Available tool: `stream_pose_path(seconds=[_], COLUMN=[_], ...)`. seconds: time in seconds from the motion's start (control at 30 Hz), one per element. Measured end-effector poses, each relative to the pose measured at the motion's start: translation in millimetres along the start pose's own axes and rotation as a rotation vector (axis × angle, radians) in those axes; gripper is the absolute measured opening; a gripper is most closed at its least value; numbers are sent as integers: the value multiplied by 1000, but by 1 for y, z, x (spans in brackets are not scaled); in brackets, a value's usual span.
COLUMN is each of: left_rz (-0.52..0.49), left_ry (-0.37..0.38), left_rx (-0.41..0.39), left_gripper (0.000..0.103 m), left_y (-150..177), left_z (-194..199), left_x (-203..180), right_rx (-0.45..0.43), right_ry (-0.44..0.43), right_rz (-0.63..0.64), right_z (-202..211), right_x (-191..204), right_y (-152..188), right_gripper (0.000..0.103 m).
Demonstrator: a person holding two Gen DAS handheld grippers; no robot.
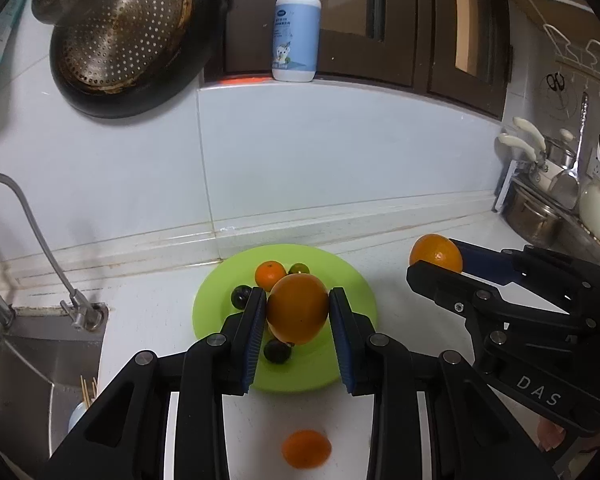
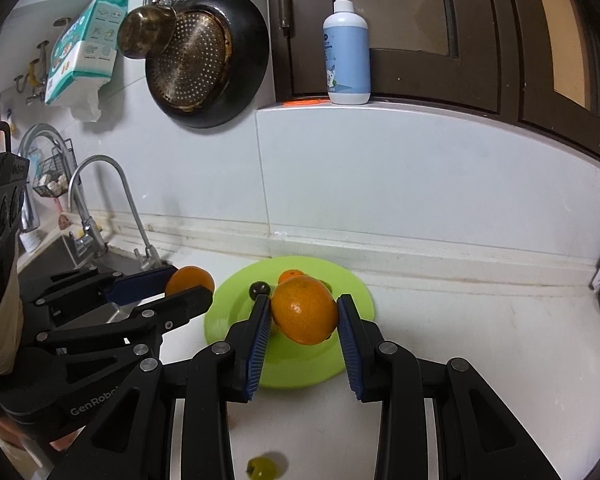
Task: Organize fruits
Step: 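Carry both oranges onto the green plate and open both tools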
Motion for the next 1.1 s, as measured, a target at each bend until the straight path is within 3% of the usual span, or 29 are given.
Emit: stream_pose_path(seconds=[0.63, 1.1], left_rz=[-23, -35], left_ry=[31, 24], left_rx=[136, 186], left_gripper=[32, 32], left_y=[12, 21], left_z=[-96, -132], left_x=[21, 27], right_rx=[112, 187], right_ry=[-10, -22], right_rz=[-5, -38], right_z=[-91, -132], right_x=[-23, -30], right_y=[9, 28], right_gripper=[35, 35])
Point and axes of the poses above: each gripper's, at about its wrist camera, not at the fingertips, and z roughly against the way its jaws point, x to its left, y to its underside, the point moved 10 cm from there along -z, roughly the way its jaws point, and after that the axes turned 1 degree about -x, right-handed, at the moved point
